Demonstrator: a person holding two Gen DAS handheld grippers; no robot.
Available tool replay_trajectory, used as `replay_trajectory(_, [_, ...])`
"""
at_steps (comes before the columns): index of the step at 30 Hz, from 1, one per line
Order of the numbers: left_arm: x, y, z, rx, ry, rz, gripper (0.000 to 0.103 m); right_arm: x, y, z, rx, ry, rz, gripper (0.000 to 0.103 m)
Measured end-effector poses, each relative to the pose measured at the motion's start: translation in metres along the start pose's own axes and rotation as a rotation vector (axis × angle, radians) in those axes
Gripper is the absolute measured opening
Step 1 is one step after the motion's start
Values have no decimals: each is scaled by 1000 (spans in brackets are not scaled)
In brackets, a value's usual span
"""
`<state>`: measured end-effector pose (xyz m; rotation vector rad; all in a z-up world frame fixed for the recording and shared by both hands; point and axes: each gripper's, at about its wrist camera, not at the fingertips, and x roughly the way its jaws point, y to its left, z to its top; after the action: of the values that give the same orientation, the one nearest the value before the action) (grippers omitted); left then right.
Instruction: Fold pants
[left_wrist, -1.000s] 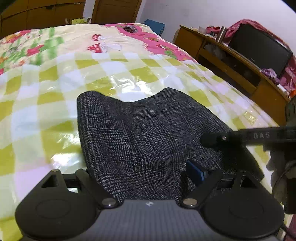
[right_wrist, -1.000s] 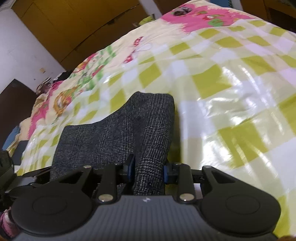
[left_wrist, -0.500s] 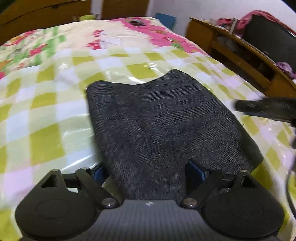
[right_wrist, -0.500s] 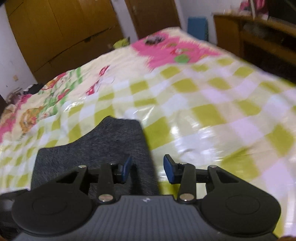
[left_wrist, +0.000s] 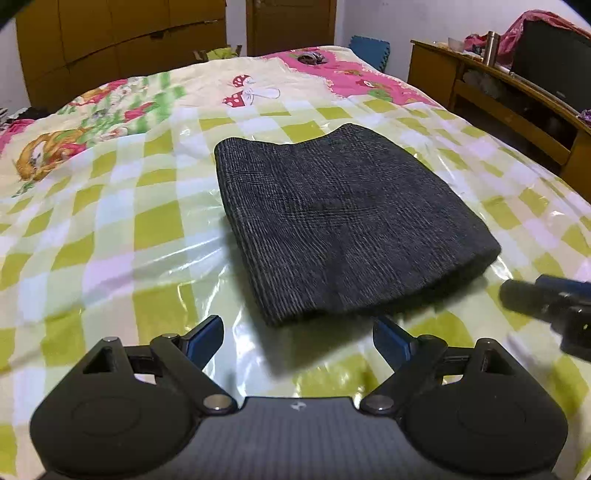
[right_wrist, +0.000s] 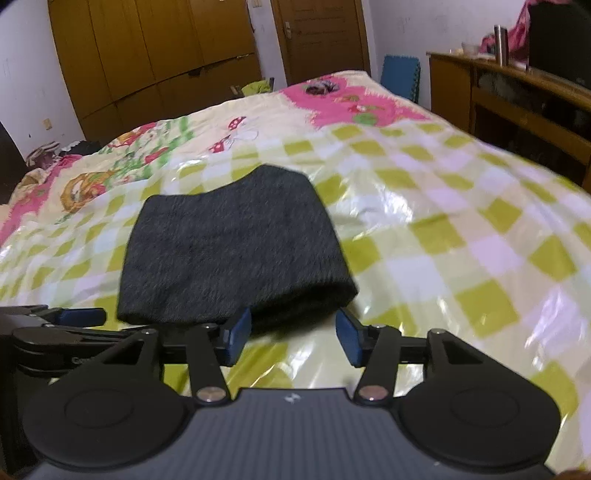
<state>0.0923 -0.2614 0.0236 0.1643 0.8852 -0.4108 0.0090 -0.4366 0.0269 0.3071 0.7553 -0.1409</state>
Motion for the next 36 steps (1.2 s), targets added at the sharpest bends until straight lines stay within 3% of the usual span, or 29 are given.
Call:
replay_trajectory(14, [-21,-18,-15,-2,-3,68,103,-22,8,-23,33,4,37,55])
replay_trajectory(23, [-31,-20,-21,3,-19,49,103,-27,14,-31,43,-4,48,56])
replay_trajectory(29, [-38,-10,-20,-53,-45,12,103,-33,12,-33,66,-22,59,56])
replay_trajectory(36, [-39,-10,-23,-23,-59,72,103,-34,13,-36,72,-12,62,56])
